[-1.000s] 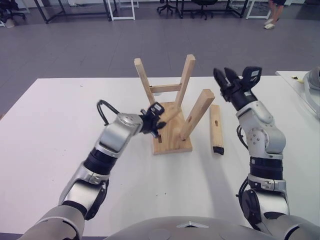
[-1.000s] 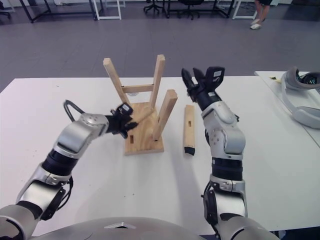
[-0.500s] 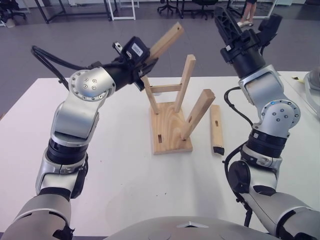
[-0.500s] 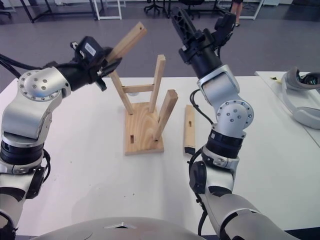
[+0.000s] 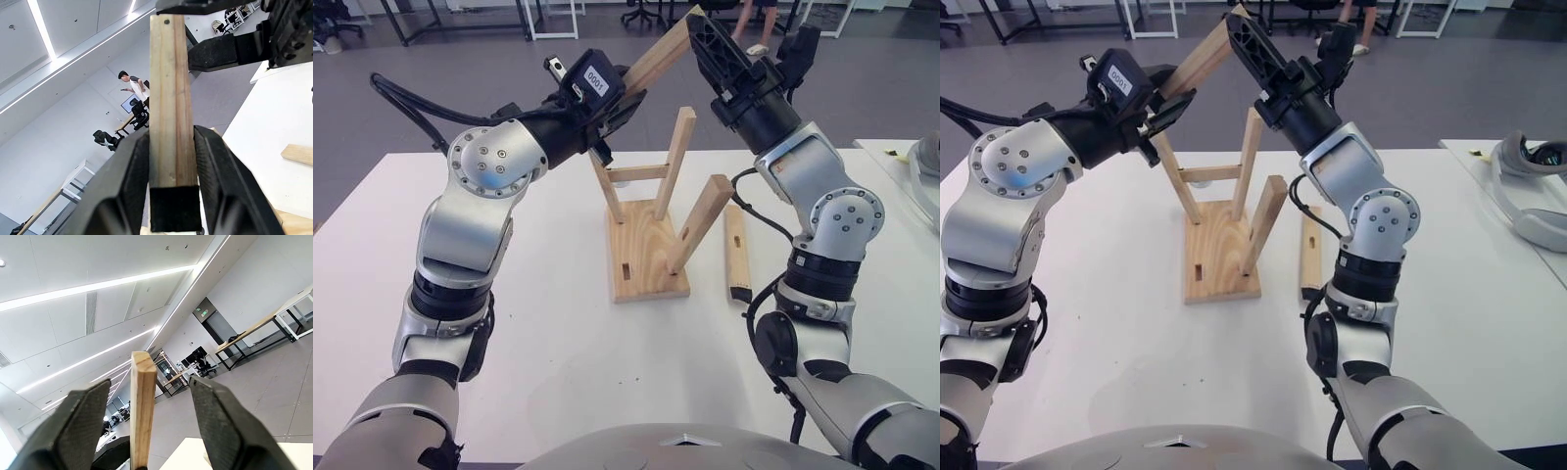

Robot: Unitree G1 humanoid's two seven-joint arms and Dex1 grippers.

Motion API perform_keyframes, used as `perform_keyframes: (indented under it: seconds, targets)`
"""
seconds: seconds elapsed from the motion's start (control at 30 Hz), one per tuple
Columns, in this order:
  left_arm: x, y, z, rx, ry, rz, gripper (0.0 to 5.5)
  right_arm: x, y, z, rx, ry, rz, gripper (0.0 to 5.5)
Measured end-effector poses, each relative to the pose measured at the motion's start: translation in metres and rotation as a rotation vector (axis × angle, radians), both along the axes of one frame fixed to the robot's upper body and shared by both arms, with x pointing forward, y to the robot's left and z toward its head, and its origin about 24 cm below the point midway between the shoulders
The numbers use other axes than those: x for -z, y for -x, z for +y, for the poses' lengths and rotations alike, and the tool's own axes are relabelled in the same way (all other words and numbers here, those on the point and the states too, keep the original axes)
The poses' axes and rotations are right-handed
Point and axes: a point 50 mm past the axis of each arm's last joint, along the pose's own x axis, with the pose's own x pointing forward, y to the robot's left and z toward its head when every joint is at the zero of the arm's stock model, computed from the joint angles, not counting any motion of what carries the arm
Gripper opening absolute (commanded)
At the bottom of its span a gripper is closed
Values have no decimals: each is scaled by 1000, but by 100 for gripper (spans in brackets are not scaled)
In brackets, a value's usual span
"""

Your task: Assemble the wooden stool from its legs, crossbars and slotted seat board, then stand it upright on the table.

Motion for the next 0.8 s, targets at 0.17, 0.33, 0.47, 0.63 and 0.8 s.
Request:
perform_keyframes:
  seconds: [0.17, 0.33, 0.47, 0.63, 0.8]
  targets:
    - [0, 0, 0, 5, 0, -7, 130, 1, -3, 2, -13, -38, 25, 209]
    - [0, -1, 0, 11, -5, -15, 130, -2, -3, 2, -26, -71, 24, 123]
    - [-1, -1, 1, 15, -17, -26, 130, -8, -2, 5, -33, -71, 5, 61]
    - [0, -4, 3, 12, -24, -25, 195, -8, -2, 7, -22, -54, -6, 41]
    - [4, -8, 10, -16, -40, 1, 273, -11, -3, -1, 108, -16, -29, 41]
